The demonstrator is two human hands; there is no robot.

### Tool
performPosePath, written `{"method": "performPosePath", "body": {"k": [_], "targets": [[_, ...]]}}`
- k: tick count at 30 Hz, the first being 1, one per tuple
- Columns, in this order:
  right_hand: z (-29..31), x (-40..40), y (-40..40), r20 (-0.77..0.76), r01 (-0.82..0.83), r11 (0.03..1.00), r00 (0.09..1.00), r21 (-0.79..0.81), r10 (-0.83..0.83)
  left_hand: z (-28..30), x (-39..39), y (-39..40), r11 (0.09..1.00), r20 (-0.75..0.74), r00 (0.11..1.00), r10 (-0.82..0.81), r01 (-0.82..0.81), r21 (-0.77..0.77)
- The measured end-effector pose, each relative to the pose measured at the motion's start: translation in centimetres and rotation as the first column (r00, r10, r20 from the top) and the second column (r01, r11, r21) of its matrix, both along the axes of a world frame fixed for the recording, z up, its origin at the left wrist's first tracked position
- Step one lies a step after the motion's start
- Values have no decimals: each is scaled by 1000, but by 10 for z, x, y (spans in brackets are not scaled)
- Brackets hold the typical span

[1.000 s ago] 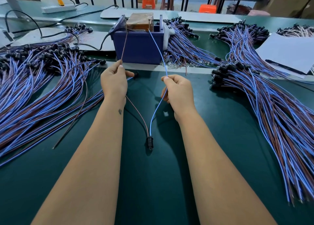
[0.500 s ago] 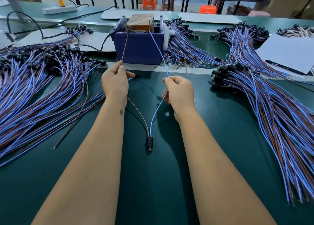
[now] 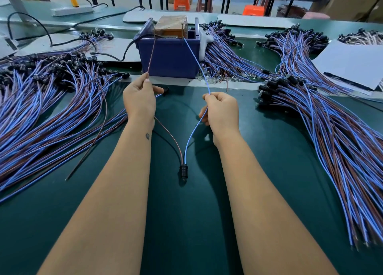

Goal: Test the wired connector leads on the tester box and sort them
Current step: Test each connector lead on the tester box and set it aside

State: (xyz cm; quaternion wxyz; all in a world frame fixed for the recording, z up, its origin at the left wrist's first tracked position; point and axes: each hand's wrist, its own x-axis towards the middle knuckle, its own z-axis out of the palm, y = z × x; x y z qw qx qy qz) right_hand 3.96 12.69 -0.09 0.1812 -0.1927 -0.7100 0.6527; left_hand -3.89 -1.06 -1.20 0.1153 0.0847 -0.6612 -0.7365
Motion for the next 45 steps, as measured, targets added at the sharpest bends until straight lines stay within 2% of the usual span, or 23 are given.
{"method": "performPosePath", "body": {"k": [27, 31, 35, 41, 45], "targets": [[-1, 2, 0, 4, -67, 995, 998, 70, 67, -2, -2, -2, 999, -8, 1000, 19, -20, -34], [-3, 0, -2, -19, -72, 994, 997, 82, 74, -3, 9, 3, 991, -71, 997, 36, -45, -123], [-4, -1, -5, -69, -103, 985, 991, 136, 113, -2, 23, 15, 984, -89, 993, -81, 65, -165], [-5, -1, -10, -62, -170, 948, 979, 270, 193, 7, 35, 36, 957, -67, 955, -289, 290, 2], [-5, 2, -10, -75, -183, 930, 973, 318, 217, 7, 36, 32, 941, 9, 941, -337, 337, 23]]}}
